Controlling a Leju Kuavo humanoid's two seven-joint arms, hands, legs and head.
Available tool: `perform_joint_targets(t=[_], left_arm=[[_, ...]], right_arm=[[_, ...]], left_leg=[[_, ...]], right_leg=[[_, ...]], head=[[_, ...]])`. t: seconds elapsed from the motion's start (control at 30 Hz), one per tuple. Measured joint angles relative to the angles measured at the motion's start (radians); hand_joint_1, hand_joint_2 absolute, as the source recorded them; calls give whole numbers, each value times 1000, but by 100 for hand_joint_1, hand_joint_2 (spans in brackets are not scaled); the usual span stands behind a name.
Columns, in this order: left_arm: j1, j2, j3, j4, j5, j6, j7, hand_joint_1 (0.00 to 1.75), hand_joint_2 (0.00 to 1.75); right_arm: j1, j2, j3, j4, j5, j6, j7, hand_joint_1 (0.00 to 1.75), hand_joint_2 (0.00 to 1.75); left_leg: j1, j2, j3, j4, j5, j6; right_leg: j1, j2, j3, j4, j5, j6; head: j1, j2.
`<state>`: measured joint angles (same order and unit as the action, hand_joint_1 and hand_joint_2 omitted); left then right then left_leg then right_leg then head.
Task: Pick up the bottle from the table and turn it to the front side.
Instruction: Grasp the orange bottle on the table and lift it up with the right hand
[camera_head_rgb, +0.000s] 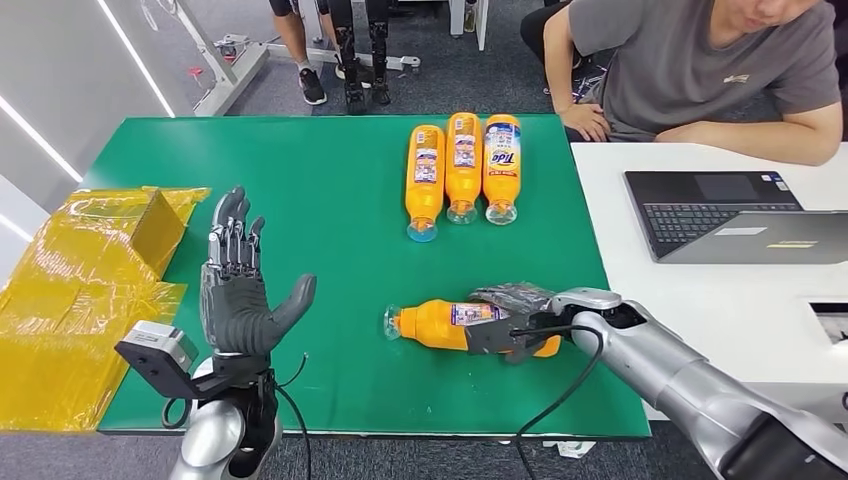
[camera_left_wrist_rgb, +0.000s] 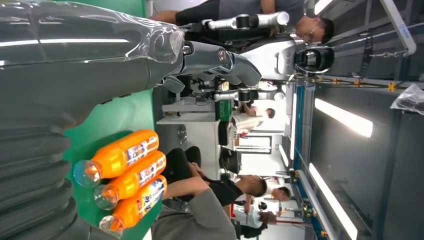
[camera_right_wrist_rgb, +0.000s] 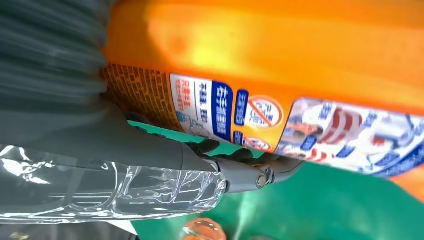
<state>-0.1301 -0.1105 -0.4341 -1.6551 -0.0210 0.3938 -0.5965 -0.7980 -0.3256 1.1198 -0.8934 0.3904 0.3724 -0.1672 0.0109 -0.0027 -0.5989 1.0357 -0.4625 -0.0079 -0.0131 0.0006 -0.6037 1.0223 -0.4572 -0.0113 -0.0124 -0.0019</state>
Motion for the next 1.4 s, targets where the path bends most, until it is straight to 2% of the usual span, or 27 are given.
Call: perform_joint_targets(t=[0.2, 0.23, 0.33, 0.37, 0.73, 1.03, 1.1, 1.2, 1.3, 1.4], left_arm=[[-20, -8, 0, 9, -5, -11, 9, 0, 175], [-23, -10, 0, 10, -5, -12, 10, 0, 175], [-31, -11, 0, 13, -5, -11, 11, 0, 175], [-32, -11, 0, 13, -5, -11, 11, 0, 175], [-33, -10, 0, 14, 0, -1, 1, 0, 175], [-34, -9, 0, 14, 3, 5, -3, 0, 175], [-31, -9, 0, 14, 3, 24, -13, 0, 175], [-12, -9, 1, 14, 2, 62, -34, 0, 175], [-1, -9, 2, 14, 2, 79, -42, 0, 175], [10, -9, 6, 14, 8, 103, -55, 0, 175]], right_arm=[[21, -37, 1, -40, 33, -7, 37, 0, 175], [24, -41, 1, -46, 38, -11, 41, 5, 175], [30, -50, 1, -56, 50, -20, 43, 136, 175], [31, -52, 1, -57, 56, -27, 41, 175, 175], [45, -49, -14, -58, 90, -116, 6, 175, 175], [57, -38, -24, -63, 86, -138, -8, 175, 175], [78, -23, -43, -73, 70, -211, -32, 175, 175], [136, 29, -121, -117, 52, -390, -58, 175, 175], [179, 77, -180, -163, 50, -473, -77, 175, 175], [247, 118, -253, -229, 0, -597, -146, 175, 175]], left_leg=[[0, -1, 0, 0, 0, 0], [0, 0, 1, 0, 0, 0], [0, 0, 1, 0, 0, 0], [0, 0, 1, 0, 0, 0], [0, 0, 1, 1, 0, 0], [0, 0, 0, 1, 0, 0], [0, 0, 0, 0, 0, 0], [0, 2, 0, 0, 0, 0], [1, 0, -1, 0, 0, 0], [1, -4, -2, -1, 1, 0]], right_leg=[[0, 0, 1, 0, 0, 0], [0, 0, 1, 0, 0, 1], [0, 0, 1, 0, 1, 1], [0, 0, 1, 0, 1, 1], [0, 0, 1, 0, 1, 2], [0, 0, 1, 0, 1, 2], [0, 0, 1, 1, 1, 2], [0, 2, 0, 1, 1, 2], [0, 0, -1, 1, 1, 2], [1, -4, 0, 1, -1, 2]], head=[[0, 0], [0, 0], [0, 0], [0, 0], [0, 0], [0, 0], [0, 0], [0, 0], [0, 0], [0, 0]])
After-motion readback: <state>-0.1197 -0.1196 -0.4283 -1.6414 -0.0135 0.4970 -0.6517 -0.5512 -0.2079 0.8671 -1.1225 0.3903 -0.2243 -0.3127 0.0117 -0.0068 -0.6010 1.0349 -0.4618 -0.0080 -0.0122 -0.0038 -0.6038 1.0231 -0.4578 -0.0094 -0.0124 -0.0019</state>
